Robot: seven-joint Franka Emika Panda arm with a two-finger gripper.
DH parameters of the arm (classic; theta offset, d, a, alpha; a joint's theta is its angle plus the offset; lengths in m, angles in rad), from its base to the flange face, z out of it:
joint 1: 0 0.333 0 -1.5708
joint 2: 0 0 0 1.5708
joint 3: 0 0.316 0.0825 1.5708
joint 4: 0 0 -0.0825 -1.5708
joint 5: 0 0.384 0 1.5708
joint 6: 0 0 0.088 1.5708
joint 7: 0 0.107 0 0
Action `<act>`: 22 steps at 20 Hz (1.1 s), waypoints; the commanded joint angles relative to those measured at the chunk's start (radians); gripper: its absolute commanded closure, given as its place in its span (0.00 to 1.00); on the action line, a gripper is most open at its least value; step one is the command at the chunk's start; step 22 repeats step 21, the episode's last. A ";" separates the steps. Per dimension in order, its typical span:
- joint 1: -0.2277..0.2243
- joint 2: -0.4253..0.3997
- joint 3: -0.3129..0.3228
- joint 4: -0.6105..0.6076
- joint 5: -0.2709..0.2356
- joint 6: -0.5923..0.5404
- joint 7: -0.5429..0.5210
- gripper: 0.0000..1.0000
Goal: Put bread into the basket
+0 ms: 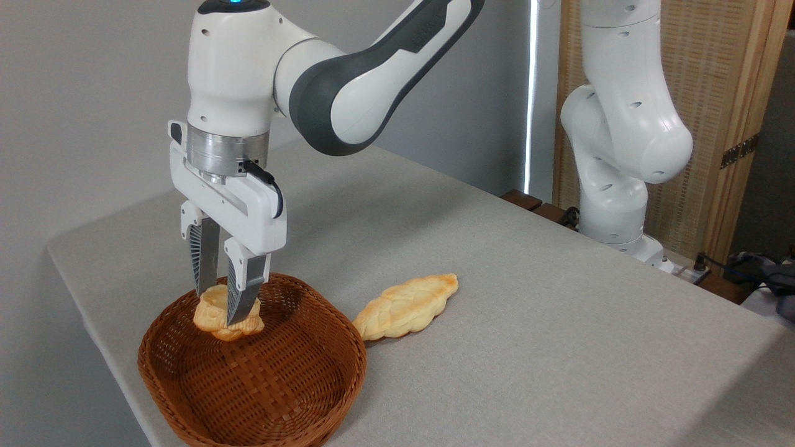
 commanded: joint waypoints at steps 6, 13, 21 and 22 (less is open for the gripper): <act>-0.007 0.002 0.009 0.011 -0.011 0.012 -0.014 0.00; -0.007 -0.089 0.044 0.006 0.047 -0.191 0.001 0.00; -0.007 -0.254 0.047 -0.018 0.130 -0.480 0.009 0.00; -0.007 -0.254 0.047 -0.018 0.130 -0.480 0.009 0.00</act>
